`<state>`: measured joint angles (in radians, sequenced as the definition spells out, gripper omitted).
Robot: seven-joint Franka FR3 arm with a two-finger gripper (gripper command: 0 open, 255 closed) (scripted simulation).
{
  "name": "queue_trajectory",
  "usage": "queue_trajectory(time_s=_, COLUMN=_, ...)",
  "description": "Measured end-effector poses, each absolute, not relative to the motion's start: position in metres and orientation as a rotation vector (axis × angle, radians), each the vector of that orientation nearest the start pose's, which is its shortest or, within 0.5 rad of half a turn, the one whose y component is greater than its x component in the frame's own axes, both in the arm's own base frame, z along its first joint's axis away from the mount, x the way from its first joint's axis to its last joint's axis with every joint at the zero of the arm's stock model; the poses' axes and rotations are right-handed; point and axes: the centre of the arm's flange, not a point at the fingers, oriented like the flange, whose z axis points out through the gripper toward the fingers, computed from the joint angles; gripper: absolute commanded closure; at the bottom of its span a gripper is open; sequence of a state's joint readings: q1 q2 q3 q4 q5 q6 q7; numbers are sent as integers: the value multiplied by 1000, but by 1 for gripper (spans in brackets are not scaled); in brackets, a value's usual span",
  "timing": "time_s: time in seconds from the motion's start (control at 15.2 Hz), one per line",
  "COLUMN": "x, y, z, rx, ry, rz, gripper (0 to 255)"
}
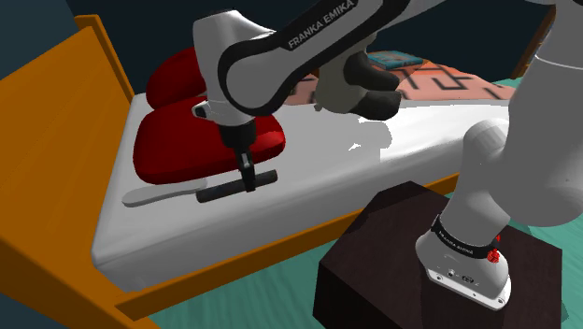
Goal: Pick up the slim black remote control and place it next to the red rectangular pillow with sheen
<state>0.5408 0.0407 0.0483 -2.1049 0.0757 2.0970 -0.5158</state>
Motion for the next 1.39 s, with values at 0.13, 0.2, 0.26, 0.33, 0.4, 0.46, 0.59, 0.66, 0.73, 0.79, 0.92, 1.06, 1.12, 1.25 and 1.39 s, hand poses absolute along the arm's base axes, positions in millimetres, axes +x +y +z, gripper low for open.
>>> queue_trajectory(time_s=0.13, x=451, y=306, z=384, rx=-2650, ry=-1562, rz=78, gripper=255)
queue_trajectory(time_s=0.2, x=453, y=305, z=378, rx=-2650, ry=-1562, rz=79, gripper=255)
queue_trajectory(time_s=0.26, x=452, y=306, z=373, rx=-2650, ry=-1562, rz=79, gripper=255)
queue_trajectory(time_s=0.33, x=452, y=306, z=368, rx=-2650, ry=-1562, rz=79, gripper=255)
queue_trajectory(time_s=0.4, x=452, y=307, z=363, rx=-2650, ry=-1562, rz=79, gripper=255)
queue_trajectory(time_s=0.46, x=451, y=305, z=358, rx=-2650, ry=-1562, rz=79, gripper=255)
queue_trajectory(time_s=0.59, x=450, y=305, z=347, rx=-2650, ry=-1562, rz=79, gripper=255)
queue_trajectory(time_s=0.66, x=450, y=306, z=342, rx=-2650, ry=-1562, rz=79, gripper=255)
queue_trajectory(time_s=0.73, x=451, y=307, z=335, rx=-2650, ry=-1562, rz=79, gripper=255)
queue_trajectory(time_s=0.79, x=451, y=306, z=332, rx=-2650, ry=-1562, rz=79, gripper=255)
queue_trajectory(time_s=0.92, x=452, y=306, z=329, rx=-2650, ry=-1562, rz=78, gripper=255)
queue_trajectory(time_s=1.06, x=452, y=305, z=328, rx=-2650, ry=-1562, rz=78, gripper=255)
queue_trajectory(time_s=1.12, x=452, y=305, z=328, rx=-2650, ry=-1562, rz=78, gripper=255)
queue_trajectory(time_s=1.25, x=452, y=305, z=328, rx=-2650, ry=-1562, rz=78, gripper=0)
queue_trajectory(time_s=1.39, x=452, y=305, z=328, rx=-2650, ry=-1562, rz=78, gripper=0)
